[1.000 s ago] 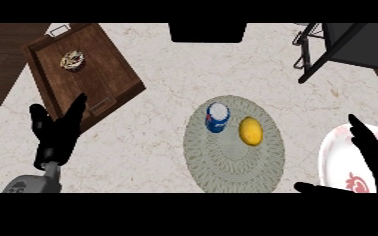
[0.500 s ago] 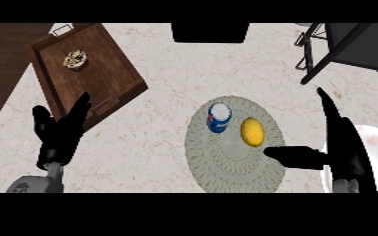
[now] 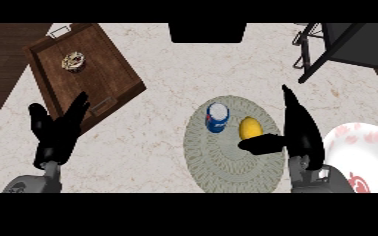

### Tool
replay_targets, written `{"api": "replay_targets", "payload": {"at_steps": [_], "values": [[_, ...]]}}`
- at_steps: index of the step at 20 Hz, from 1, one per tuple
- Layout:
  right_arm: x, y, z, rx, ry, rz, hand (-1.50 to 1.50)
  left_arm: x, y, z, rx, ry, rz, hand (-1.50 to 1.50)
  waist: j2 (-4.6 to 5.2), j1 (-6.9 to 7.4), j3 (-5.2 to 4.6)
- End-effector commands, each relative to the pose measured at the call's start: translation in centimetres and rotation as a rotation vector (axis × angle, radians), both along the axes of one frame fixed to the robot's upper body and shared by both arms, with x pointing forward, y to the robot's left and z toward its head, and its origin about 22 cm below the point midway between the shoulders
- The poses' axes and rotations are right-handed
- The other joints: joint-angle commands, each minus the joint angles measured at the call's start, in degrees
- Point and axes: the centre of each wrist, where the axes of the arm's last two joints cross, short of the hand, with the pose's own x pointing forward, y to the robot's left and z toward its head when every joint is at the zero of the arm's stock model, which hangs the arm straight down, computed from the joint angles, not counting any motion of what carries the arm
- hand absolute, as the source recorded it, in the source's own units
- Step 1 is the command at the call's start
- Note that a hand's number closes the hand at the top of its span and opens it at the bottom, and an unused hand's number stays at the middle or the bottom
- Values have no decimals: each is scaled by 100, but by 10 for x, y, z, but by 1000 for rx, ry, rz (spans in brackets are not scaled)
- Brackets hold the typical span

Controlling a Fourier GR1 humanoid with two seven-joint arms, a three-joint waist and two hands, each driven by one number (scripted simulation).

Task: Pick the lemon from the placemat and place it in the tiered shelf

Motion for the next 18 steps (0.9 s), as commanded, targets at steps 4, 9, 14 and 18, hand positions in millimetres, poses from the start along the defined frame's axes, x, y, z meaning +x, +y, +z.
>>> {"api": "replay_targets", "payload": {"at_steps": [4, 9, 14, 18], "values": [[4, 11, -23, -77, 154, -131, -150, -4, -19, -24, -45, 75, -7, 0, 51, -114, -73], [6, 26, -28, -85, 146, -136, -150, -1, -3, -17, -39, 75, 3, 0, 44, -94, -70], [16, 31, -30, -84, 168, -148, -150, -13, -3, -13, -53, 79, -15, 0, 36, -55, -68], [31, 34, -21, -106, 192, -173, -150, -14, 0, -10, -27, 78, -8, 0, 37, -42, -69]]}}
